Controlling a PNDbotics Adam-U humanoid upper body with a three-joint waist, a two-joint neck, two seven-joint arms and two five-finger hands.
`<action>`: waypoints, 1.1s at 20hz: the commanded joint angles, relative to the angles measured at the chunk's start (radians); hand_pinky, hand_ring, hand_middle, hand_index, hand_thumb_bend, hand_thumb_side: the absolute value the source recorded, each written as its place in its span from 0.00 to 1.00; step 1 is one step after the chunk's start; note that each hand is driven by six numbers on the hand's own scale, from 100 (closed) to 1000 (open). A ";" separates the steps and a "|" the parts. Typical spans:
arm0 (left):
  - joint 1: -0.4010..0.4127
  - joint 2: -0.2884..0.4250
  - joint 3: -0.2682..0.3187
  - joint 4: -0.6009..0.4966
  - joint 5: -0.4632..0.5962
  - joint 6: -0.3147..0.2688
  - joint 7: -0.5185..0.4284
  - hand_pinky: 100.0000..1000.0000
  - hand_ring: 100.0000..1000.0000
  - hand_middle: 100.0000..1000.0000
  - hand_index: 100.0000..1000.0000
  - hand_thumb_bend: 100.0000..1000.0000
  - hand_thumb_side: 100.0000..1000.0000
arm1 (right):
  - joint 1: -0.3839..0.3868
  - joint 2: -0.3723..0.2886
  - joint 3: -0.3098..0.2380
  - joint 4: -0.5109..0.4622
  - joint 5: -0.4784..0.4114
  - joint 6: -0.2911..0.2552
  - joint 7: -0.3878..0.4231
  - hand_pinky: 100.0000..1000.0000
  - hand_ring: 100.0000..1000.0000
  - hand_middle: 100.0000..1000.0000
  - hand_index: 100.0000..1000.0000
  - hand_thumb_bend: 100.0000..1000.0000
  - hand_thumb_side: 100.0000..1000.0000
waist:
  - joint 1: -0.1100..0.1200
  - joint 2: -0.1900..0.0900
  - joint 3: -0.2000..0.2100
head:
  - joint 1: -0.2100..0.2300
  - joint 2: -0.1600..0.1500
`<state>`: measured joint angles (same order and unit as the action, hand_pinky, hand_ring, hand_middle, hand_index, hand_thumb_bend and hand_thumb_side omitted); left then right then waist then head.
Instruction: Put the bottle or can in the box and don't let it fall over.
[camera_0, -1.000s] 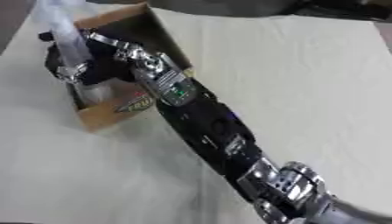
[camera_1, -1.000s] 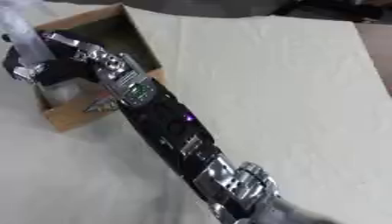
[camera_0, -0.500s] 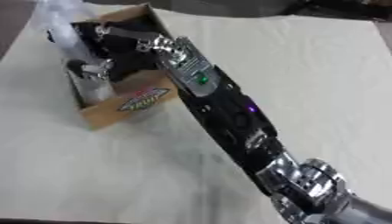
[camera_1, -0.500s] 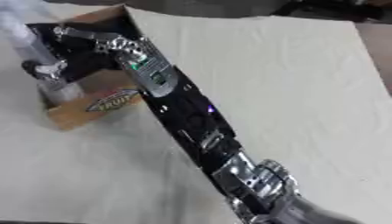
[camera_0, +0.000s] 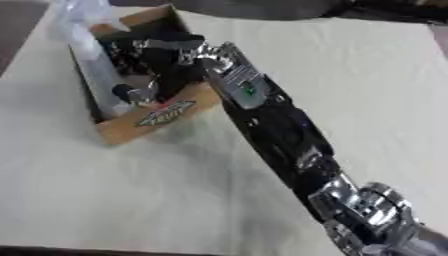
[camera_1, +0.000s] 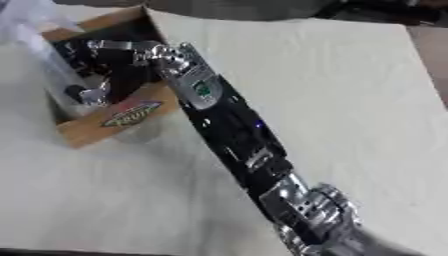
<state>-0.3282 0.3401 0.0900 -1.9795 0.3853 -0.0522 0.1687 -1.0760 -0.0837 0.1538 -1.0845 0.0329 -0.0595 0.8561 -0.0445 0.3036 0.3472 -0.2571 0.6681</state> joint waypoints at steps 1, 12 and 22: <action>-0.004 0.031 0.009 -0.021 -0.003 0.000 0.001 1.00 1.00 0.92 0.88 0.31 0.83 | -0.016 -0.017 -0.013 -0.030 -0.023 0.014 -0.027 1.00 1.00 1.00 1.00 0.00 0.52 | 0.011 -0.028 -0.002 | 0.005 0.003; 0.009 0.035 0.013 -0.021 -0.007 0.001 0.002 1.00 1.00 0.92 0.88 0.32 0.82 | -0.008 -0.049 -0.015 -0.056 -0.059 0.028 -0.041 1.00 1.00 1.00 1.00 0.00 0.13 | 0.014 -0.036 -0.019 | 0.020 0.011; 0.033 0.046 0.021 -0.021 -0.016 0.001 0.011 1.00 1.00 0.92 0.88 0.32 0.81 | 0.038 -0.133 -0.024 -0.102 -0.111 0.036 -0.047 1.00 1.00 1.00 1.00 0.00 0.12 | 0.012 -0.055 -0.048 | 0.055 0.026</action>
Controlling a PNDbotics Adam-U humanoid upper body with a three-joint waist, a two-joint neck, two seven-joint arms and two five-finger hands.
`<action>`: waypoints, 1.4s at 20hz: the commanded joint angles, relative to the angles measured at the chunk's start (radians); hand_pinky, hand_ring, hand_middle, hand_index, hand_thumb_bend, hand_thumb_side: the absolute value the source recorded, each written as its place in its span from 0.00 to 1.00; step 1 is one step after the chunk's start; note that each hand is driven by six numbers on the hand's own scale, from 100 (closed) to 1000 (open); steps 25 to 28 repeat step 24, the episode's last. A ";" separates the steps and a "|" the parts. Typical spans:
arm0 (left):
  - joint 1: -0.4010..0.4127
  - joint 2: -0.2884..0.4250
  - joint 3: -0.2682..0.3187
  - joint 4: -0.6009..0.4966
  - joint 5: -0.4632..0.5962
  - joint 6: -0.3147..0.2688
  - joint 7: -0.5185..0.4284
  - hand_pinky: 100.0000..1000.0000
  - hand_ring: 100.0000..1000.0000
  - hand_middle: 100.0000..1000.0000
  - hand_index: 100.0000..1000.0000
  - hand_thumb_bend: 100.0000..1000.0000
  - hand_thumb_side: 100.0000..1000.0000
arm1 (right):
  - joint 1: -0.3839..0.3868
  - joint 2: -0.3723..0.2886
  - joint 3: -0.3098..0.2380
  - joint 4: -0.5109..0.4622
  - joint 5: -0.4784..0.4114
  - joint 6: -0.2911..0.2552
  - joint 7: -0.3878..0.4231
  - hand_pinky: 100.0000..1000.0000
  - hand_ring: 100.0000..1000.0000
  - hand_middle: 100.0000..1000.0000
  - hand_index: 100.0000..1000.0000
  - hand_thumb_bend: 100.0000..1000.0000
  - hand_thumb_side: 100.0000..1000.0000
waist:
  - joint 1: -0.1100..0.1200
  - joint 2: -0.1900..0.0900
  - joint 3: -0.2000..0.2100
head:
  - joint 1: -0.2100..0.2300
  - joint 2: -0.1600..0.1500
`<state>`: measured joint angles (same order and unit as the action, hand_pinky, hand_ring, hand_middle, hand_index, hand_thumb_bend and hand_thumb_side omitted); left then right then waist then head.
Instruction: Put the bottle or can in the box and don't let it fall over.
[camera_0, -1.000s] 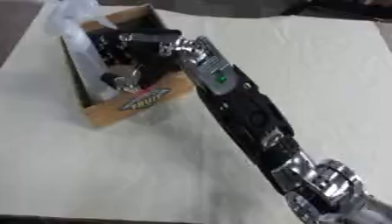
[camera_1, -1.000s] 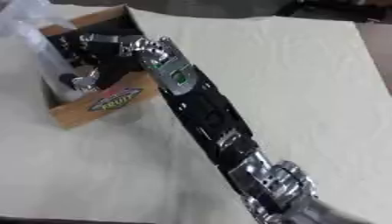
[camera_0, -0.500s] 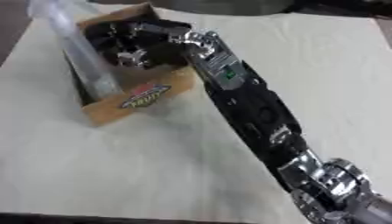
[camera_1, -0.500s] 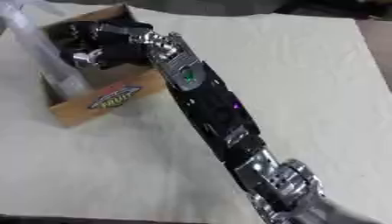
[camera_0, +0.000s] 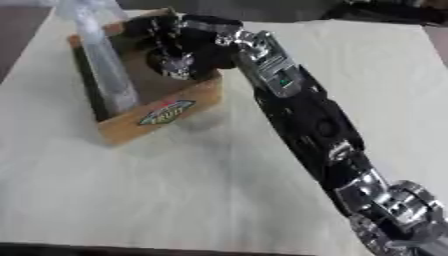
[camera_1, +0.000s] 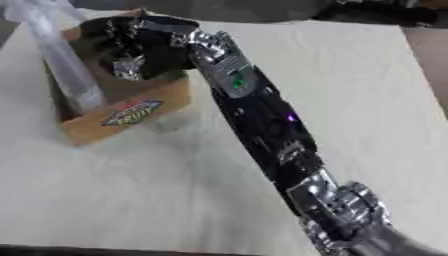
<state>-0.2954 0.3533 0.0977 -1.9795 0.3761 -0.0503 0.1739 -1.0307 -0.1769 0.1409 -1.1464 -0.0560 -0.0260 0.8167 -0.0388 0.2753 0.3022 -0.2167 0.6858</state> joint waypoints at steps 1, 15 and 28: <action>0.005 0.034 0.014 -0.021 -0.008 -0.001 0.007 1.00 1.00 0.92 0.88 0.32 0.81 | 0.004 -0.053 -0.014 -0.055 -0.034 0.005 -0.012 1.00 1.00 1.00 1.00 0.00 0.11 | 0.007 -0.029 -0.007 | 0.021 0.011; 0.066 0.053 0.032 -0.021 -0.035 -0.001 0.028 1.00 1.00 0.92 0.88 0.32 0.82 | 0.218 -0.284 -0.099 -0.400 -0.283 0.071 -0.141 1.00 1.00 1.00 1.00 0.00 0.00 | 0.009 -0.049 -0.085 | 0.112 0.037; 0.110 0.057 0.038 -0.021 -0.053 0.004 0.035 1.00 1.00 0.92 0.88 0.31 0.80 | 0.408 -0.300 -0.191 -0.566 -0.276 0.159 -0.280 1.00 1.00 1.00 1.00 0.00 0.00 | 0.014 -0.053 -0.138 | 0.158 0.049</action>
